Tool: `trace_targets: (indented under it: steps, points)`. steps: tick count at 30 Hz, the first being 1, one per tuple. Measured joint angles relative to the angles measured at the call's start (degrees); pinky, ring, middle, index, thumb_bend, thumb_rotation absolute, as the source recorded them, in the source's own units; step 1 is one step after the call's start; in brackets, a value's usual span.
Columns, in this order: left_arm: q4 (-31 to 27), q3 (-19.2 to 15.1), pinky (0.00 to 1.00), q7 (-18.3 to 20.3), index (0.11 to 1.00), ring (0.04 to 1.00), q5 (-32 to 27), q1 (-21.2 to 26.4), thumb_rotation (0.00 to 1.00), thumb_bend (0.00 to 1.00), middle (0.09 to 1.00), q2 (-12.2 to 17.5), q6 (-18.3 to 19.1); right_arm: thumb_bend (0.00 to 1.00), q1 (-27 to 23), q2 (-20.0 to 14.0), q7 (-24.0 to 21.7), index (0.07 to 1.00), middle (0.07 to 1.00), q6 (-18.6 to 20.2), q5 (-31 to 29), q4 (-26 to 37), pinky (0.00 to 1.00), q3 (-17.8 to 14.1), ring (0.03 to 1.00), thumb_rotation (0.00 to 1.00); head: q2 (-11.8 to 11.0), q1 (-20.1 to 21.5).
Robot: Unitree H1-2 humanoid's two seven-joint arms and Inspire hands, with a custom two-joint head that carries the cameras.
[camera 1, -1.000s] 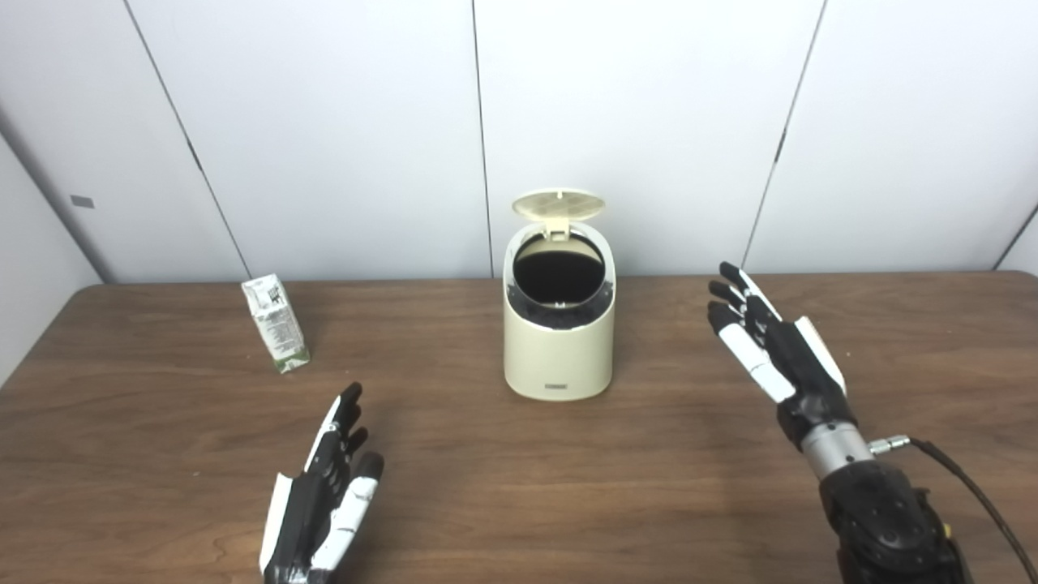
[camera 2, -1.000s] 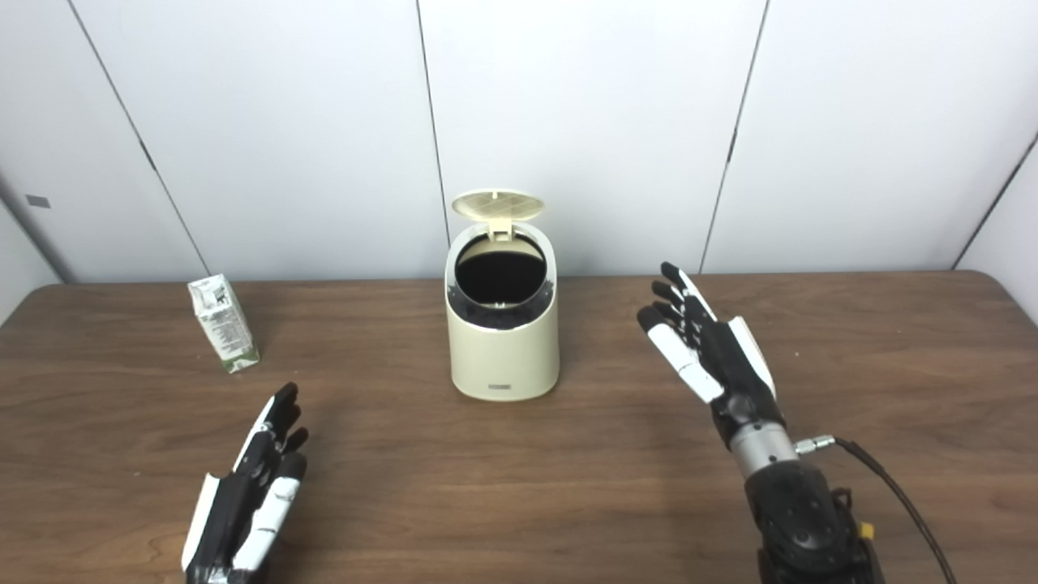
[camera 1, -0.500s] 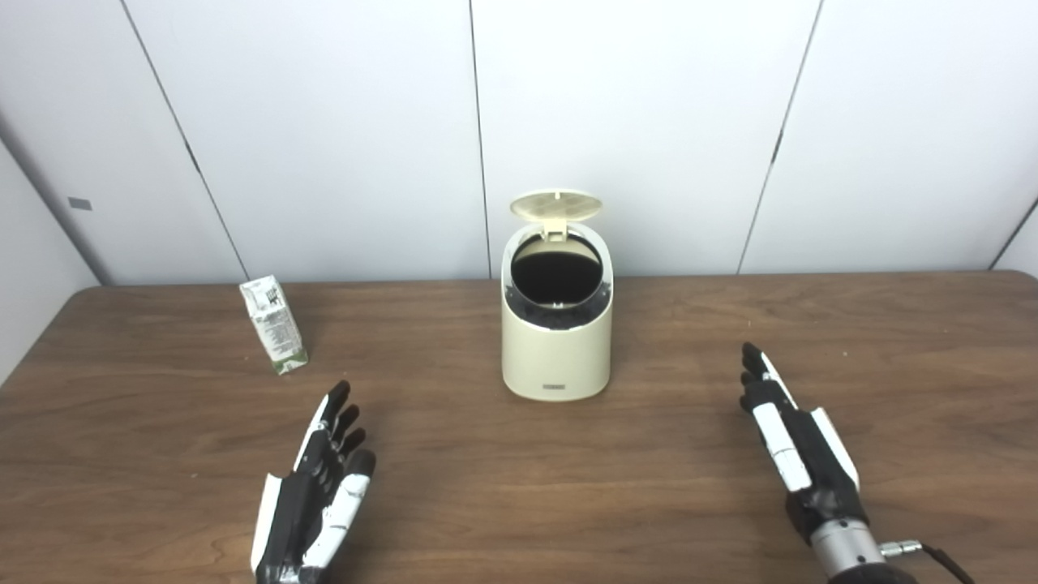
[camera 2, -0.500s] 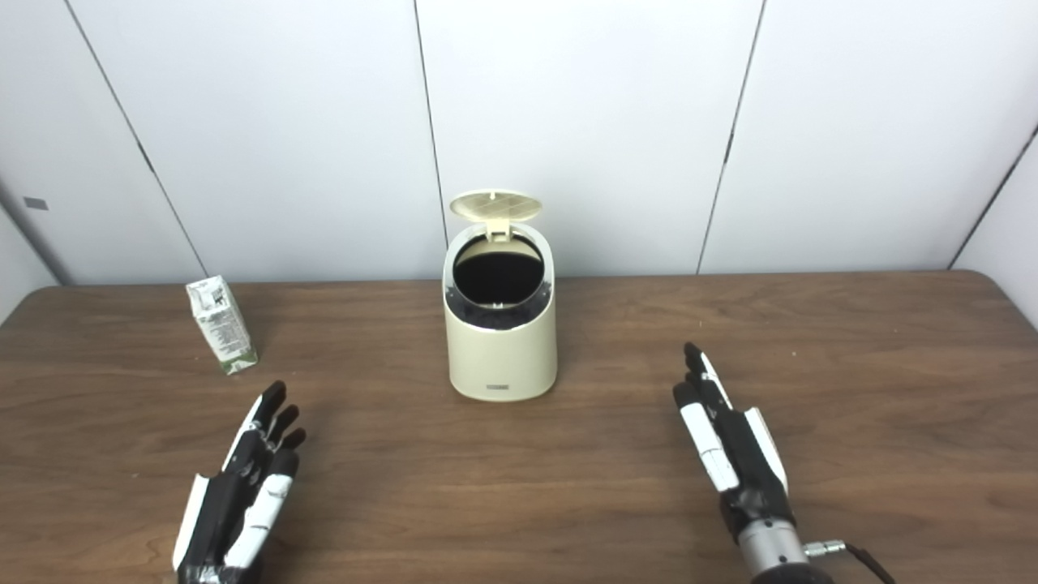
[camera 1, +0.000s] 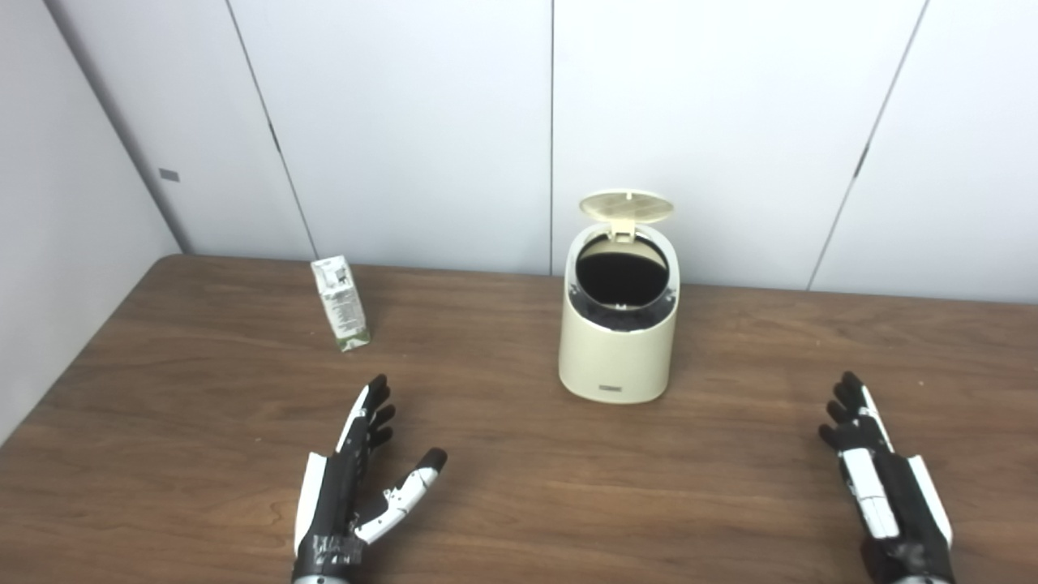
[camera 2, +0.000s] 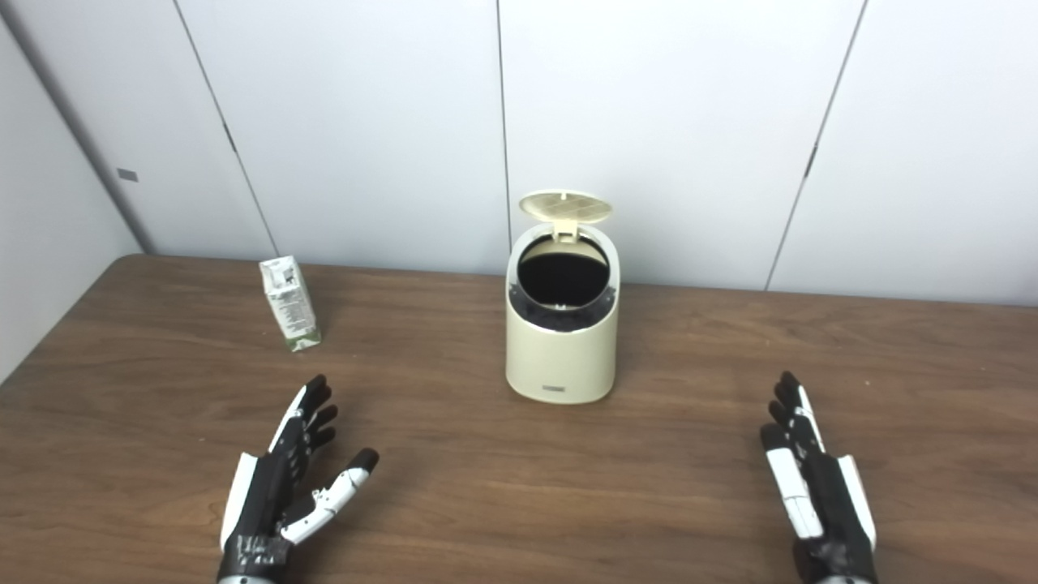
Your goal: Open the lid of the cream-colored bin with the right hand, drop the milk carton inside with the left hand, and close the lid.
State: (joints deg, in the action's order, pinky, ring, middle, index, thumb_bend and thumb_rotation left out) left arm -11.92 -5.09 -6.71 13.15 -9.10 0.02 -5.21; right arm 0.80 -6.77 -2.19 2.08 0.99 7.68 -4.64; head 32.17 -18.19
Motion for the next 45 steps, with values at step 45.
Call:
trace_targets:
  steps: [45]
  points:
    - [33.00,-4.48,0.87,-5.52,0.982,0.904,2.01,30.46,0.01,0.89,0.926,18.59,1.90,0.40,0.78,1.07,-0.02,1.000,0.939,12.08,2.95,11.88,0.85,3.69,0.937,0.75,-4.84,-0.27]
